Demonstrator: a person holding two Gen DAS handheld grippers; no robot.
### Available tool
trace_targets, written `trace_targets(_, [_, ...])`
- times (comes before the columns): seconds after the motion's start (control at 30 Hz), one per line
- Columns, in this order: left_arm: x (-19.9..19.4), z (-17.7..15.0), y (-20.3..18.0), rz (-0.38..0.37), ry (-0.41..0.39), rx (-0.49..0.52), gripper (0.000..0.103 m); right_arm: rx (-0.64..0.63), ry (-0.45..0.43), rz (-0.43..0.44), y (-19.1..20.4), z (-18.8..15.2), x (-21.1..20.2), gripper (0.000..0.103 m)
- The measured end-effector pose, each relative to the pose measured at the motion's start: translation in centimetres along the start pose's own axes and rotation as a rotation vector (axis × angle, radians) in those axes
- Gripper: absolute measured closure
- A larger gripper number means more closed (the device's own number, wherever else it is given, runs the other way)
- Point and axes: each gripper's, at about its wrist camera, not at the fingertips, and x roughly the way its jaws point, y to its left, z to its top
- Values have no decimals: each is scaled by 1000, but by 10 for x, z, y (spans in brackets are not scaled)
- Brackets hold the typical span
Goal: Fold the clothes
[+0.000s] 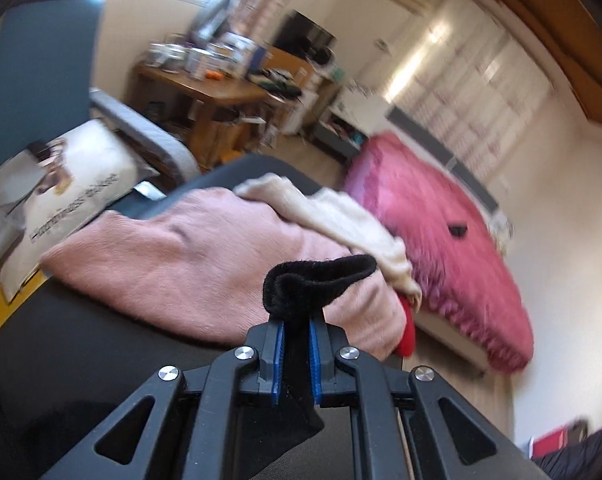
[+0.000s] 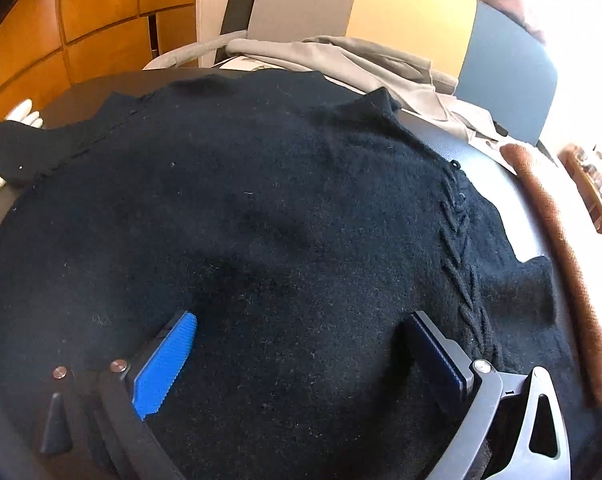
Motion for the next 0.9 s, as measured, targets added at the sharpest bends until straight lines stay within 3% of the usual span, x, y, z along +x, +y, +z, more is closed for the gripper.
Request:
trace_targets(0.27, [-71,-2,26,31,-174,-118,94,-3,-7,-5,3,-2,-6,0])
trace_targets(0.57, [-131,-12,61,162,-270,-204,94,-9,-15,-15,4,-4,-7,0])
trace_targets(0.7, [-165,-35,101,250,-315,-307,94,-10,-18,-18,5,-4,-8,0])
trace_targets(0.9, [-220,-97,151,293,-422,-451,94,-7,-21,-15,6,-6,-9,0])
